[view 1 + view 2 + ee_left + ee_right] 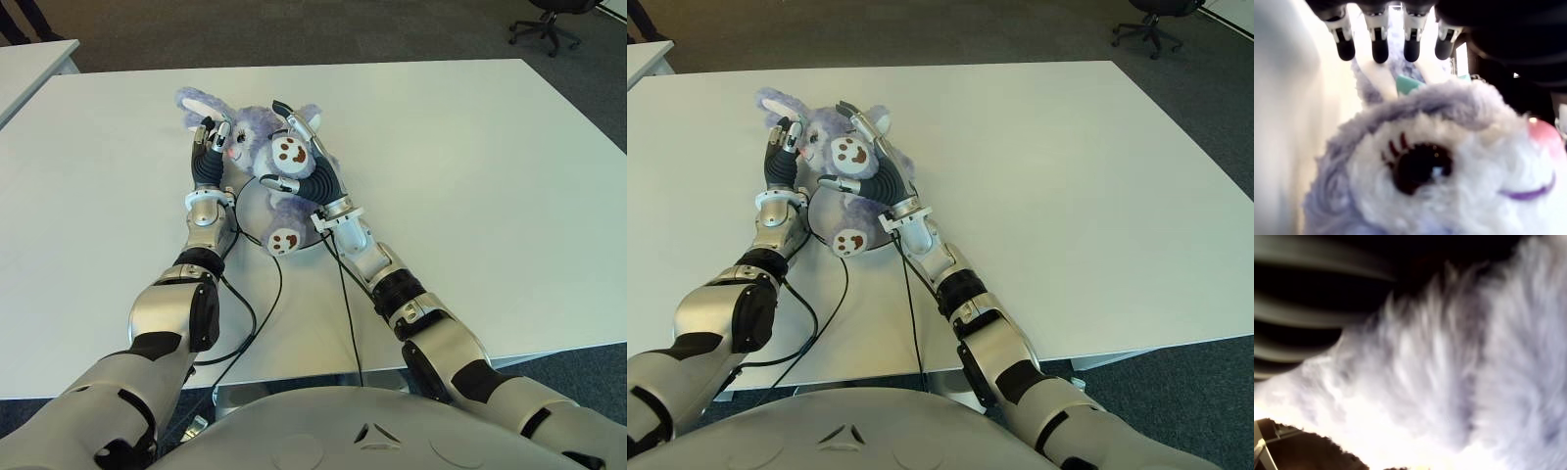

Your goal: Put the doll into the plate.

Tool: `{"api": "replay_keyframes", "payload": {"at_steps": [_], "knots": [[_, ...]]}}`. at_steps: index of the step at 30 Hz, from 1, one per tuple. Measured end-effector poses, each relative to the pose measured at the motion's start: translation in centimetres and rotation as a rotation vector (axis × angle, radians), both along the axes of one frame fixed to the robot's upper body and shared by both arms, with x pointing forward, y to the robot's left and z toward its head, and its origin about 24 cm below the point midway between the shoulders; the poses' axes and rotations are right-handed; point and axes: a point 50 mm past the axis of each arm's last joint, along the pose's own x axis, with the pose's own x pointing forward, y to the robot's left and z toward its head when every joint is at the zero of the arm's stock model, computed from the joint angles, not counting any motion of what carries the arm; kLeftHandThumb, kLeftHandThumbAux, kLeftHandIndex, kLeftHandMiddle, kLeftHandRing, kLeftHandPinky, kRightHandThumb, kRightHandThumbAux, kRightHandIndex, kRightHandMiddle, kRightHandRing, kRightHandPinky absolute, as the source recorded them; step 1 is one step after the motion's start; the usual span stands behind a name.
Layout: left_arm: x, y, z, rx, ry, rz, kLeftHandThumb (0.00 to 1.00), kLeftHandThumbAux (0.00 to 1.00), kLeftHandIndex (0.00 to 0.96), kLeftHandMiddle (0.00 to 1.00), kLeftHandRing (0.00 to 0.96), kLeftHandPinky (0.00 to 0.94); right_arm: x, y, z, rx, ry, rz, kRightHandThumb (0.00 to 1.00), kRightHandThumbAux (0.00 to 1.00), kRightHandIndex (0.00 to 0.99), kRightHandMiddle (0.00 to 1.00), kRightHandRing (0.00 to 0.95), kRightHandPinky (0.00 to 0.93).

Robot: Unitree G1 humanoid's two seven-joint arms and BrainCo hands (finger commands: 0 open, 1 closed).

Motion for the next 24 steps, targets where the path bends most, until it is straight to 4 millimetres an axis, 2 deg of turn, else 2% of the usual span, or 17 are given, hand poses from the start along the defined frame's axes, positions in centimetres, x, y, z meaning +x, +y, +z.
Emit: {"api": "replay_keyframes", "payload": {"at_steps": [9, 21, 24], "knots": [[0.1, -0.2, 0.1, -0.001, -0.002, -0.001, 0.0, 0.395, 0.0, 0.074, 0.064, 0.045, -0.8, -0.9, 0.9, 0.066, -0.033, 0.003, 0.145, 0.434, 0.0, 0.0, 0.0, 0.0], [0.1, -0.3, 0.1, 0.002, -0.001, -0.002, 0.0, 0.397, 0.0, 0.085, 0.074, 0.044, -1.1, -1.6, 1.1, 0.096, -0.036, -0.022, 0.148, 0.43, 0.0, 0.0, 0.0, 0.0], [0.1, -0.3, 0.1, 0.003, -0.001, -0.004, 0.0, 0.396, 0.0, 0.075, 0.06, 0.012, -1.1, -1.6, 1.2, 0.098, -0.037, -0.023, 0.143, 0.428, 0.0, 0.0, 0.0, 0.0]]}}
